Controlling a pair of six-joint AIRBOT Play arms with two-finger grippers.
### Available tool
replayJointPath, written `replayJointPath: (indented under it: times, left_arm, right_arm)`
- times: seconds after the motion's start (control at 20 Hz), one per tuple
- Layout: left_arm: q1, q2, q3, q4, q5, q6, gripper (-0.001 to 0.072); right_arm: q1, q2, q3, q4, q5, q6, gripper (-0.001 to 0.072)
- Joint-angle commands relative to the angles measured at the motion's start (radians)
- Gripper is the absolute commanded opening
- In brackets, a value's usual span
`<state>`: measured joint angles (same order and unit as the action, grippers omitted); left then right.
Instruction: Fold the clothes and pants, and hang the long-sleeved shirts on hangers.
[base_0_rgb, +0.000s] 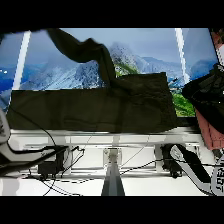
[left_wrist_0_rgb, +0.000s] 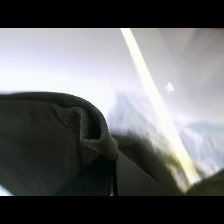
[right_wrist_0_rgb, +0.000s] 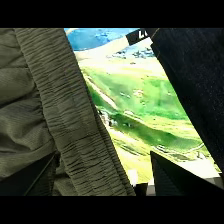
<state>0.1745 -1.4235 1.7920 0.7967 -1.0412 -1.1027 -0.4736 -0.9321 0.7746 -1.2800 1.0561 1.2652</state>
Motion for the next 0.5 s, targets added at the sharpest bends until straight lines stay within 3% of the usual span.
replayJointPath:
  times: [0.0, 0.05, 0.25, 0.3, 0.45]
  left_arm:
    - [0.026, 0.179, 0.043, 0.137, 0.095, 0.002, 0.0016]
    - [0.026, 0.216, 0.043, 0.237, 0.099, -0.015, 0.0016]
    - [0.034, 0.269, 0.043, 0.706, 0.060, -0.263, 0.0017]
    - [0.039, 0.262, 0.040, 0.796, 0.036, -0.291, 0.0017]
    - [0.089, 0.201, 0.024, 0.879, -0.040, -0.308, 0.0017]
  right_arm:
    - [0.001, 0.000, 0.000, 0.000, 0.000, 0.000, 0.0622]
    - [0.001, 0.000, 0.000, 0.000, 0.001, 0.000, 0.0622]
    - [0.001, 0.000, 0.000, 0.000, -0.001, 0.000, 0.0623]
    - [0.001, 0.000, 0.000, 0.000, -0.003, 0.000, 0.0622]
    - [0.000, 0.000, 0.000, 0.000, -0.068, 0.002, 0.0622]
